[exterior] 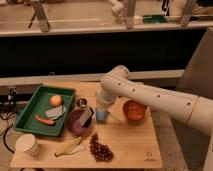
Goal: Wipe purple bowl with eraser
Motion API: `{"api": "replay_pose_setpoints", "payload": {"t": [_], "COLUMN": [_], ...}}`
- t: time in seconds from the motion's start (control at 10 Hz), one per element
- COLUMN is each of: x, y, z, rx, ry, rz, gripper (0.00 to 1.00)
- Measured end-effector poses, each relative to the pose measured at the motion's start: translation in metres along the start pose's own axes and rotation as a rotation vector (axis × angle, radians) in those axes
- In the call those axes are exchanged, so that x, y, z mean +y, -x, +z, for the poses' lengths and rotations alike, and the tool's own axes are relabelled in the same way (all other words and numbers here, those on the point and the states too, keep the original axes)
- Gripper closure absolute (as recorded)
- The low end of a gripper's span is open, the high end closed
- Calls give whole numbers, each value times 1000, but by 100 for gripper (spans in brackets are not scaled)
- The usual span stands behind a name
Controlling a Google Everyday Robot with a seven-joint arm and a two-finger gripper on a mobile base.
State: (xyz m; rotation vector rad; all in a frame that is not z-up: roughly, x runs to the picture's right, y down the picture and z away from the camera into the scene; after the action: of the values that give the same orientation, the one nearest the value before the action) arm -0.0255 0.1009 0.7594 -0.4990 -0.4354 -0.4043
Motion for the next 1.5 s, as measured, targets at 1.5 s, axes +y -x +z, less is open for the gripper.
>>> {"api": "replay_pose_setpoints", "payload": {"t": [1.5], "x": [-22], "y": [29], "z": [55], "rx": [-105], "ry": [45], "rz": [-41], "gripper": [20]}}
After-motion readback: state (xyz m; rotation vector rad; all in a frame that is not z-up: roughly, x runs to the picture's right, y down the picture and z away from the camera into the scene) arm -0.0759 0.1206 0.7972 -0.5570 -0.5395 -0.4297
